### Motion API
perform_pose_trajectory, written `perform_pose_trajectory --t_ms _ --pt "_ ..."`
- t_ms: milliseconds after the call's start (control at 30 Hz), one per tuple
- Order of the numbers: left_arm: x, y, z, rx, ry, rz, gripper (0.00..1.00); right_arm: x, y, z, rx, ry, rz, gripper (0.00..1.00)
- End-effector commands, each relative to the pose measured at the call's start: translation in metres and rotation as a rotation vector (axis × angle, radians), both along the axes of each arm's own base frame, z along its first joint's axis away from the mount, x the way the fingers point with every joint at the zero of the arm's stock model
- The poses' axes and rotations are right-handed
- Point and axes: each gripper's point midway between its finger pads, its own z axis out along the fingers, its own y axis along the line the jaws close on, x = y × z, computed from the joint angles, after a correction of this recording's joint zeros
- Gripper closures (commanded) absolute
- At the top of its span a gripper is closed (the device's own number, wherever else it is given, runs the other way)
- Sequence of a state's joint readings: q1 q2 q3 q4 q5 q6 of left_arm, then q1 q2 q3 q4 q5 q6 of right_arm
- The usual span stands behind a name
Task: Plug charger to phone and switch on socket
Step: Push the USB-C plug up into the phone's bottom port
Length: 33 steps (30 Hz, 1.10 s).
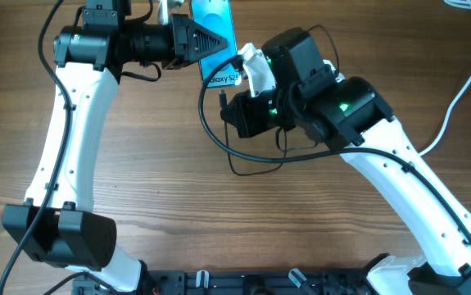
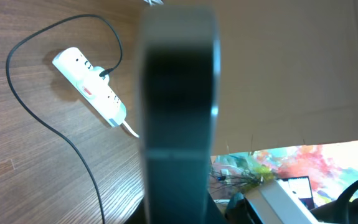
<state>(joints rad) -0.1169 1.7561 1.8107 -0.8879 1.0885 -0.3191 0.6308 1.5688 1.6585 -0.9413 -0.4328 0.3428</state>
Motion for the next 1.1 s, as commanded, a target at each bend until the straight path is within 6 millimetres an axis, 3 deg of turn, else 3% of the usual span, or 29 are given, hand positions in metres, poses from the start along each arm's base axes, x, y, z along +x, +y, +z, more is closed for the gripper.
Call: perform_pose_trajectory --t_ms 0,1067 --pt "-0.006 -0.005 0.005 -0.023 -0.026 -0.045 0.96 0.005 -0.004 0.019 0.018 -0.05 -0.044 0.95" --pt "-0.009 -0.006 0.008 -0.036 -0.036 -0.064 0.96 -0.005 0.006 0.023 0.062 -0.019 0.0 0.95"
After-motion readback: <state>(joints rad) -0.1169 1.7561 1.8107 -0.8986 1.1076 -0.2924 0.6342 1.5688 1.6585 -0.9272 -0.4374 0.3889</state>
